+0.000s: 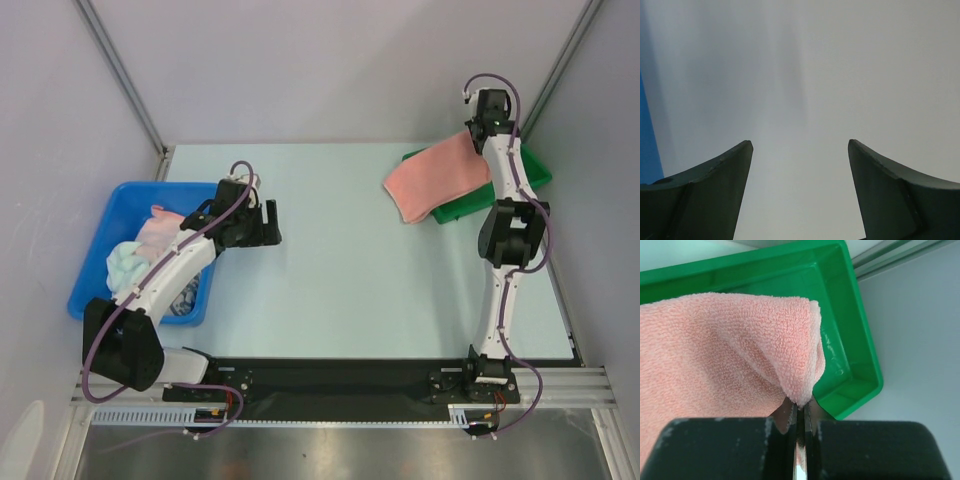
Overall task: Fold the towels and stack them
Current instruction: Neatly place the folded towel into the bin
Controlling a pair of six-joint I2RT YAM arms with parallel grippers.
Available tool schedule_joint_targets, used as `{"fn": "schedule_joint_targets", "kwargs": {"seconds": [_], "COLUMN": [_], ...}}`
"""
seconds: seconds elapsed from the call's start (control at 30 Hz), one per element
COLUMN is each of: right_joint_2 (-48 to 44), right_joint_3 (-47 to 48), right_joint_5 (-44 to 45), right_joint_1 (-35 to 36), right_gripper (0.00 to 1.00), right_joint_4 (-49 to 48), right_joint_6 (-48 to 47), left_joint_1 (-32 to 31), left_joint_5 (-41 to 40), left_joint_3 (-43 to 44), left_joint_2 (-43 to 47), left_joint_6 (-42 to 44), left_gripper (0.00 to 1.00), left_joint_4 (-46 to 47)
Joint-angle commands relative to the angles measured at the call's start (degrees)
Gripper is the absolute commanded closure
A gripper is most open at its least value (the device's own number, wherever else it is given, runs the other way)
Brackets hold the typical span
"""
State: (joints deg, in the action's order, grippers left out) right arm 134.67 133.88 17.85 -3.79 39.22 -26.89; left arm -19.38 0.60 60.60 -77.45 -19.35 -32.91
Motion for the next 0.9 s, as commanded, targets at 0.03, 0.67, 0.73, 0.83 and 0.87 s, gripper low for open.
{"fn": "schedule_joint_targets", "kwargs": {"seconds": [0.03,0.67,0.73,0.83,0.87], "right_joint_2": [3.4,13.9,14.7,16.6,16.9], "right_joint_3": [3.4,6.3,6.2,6.3,6.5], "right_joint_5": [2.8,2.1,1.4,1.0,2.4], "right_joint_1": [-1.4,-6.8,-6.8,-6.9,-6.8], "right_gripper": [1.00,1.00,1.00,0.86,0.66], "right_joint_4": [-9.2,-26.6,-28.4,-31.7,-32.7], "right_joint_6": [-5.5,-12.8,-13.1,-13.1,-13.1], "left_joint_1": [-0.7,-2.2,-2.2,-2.2,-2.2], "left_joint_5": [3.2,10.6,10.7,11.0,11.2], "left_joint_3": [-0.2,1.8,1.5,1.0,0.9], "left_joint_2": [2.5,2.2,2.0,1.6,1.6], "left_joint_6": [1.2,1.3,1.4,1.3,1.2], "left_gripper": [0.17,0.15,0.15,0.15,0.15], "left_joint_4": [2.5,4.8,5.0,5.3,5.4]}}
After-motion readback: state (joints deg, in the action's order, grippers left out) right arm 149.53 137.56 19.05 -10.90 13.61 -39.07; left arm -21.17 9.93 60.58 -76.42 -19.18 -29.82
